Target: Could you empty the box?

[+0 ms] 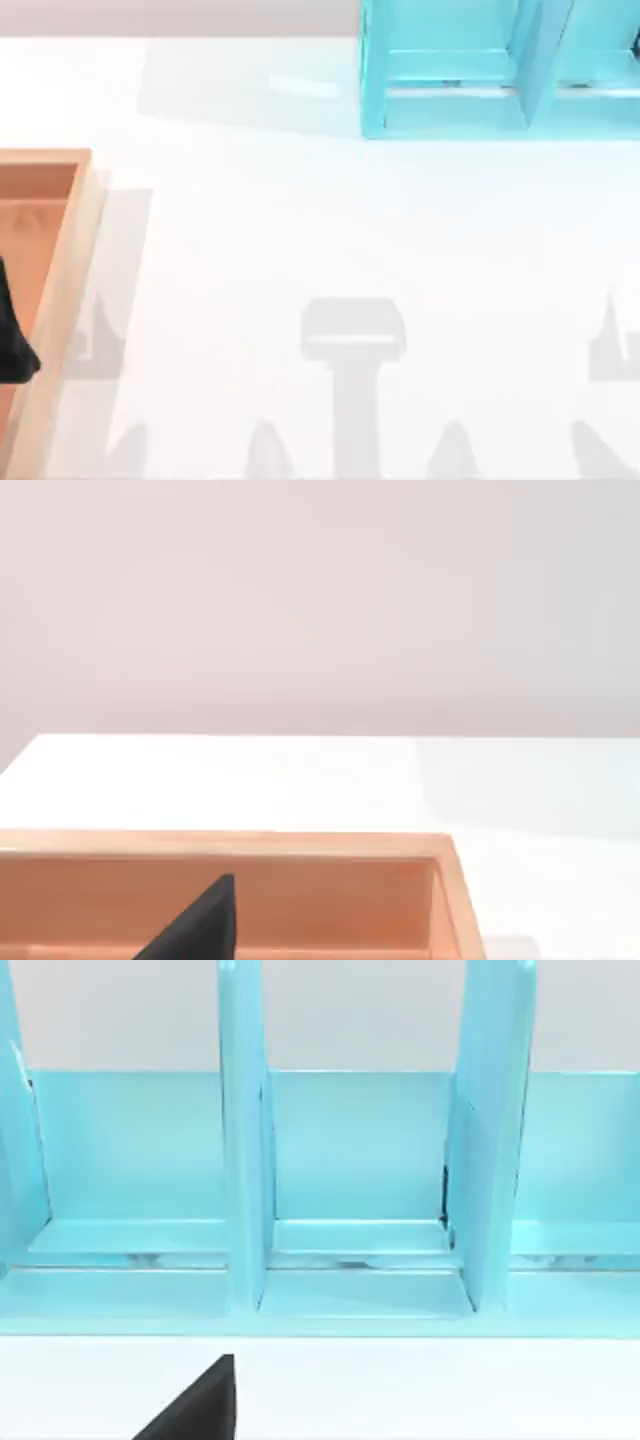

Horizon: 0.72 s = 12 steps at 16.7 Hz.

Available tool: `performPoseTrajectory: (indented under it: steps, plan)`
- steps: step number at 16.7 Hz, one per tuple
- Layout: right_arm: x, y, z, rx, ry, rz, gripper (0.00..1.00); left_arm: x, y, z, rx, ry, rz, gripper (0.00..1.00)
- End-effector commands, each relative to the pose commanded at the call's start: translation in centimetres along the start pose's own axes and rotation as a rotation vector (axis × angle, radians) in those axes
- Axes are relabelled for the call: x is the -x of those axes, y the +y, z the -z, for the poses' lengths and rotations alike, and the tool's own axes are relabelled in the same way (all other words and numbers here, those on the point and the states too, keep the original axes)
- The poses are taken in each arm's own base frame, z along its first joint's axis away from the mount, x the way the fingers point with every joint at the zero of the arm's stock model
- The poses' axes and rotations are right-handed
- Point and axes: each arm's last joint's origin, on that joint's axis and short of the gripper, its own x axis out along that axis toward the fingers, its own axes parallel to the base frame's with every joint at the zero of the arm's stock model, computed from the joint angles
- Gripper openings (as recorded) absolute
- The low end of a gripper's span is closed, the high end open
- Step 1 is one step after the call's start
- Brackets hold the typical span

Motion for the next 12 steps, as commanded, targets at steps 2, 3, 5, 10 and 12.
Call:
performPoseTrajectory:
  steps: [2,3,5,10,12]
  plan:
    - [0.0,0.0,0.0,0.0,0.0,0.0,1.0,0.0,0.0,0.0,0.0,0.001,0.0,1.0]
    - [0.0,0.0,0.0,0.0,0.0,0.0,1.0,0.0,0.0,-0.2,-0.004,0.012,-0.003,1.0]
    - [0.0,0.0,0.0,0.0,0.0,0.0,1.0,0.0,0.2,-1.1,-0.02,0.066,-0.017,1.0]
    - [0.0,0.0,0.0,0.0,0.0,0.0,1.0,-1.4,1.1,-5.1,-0.083,0.386,-0.068,1.0]
    - [0.0,0.0,0.0,0.0,0.0,0.0,1.0,-2.9,1.8,-6.7,-0.102,0.574,-0.081,1.0]
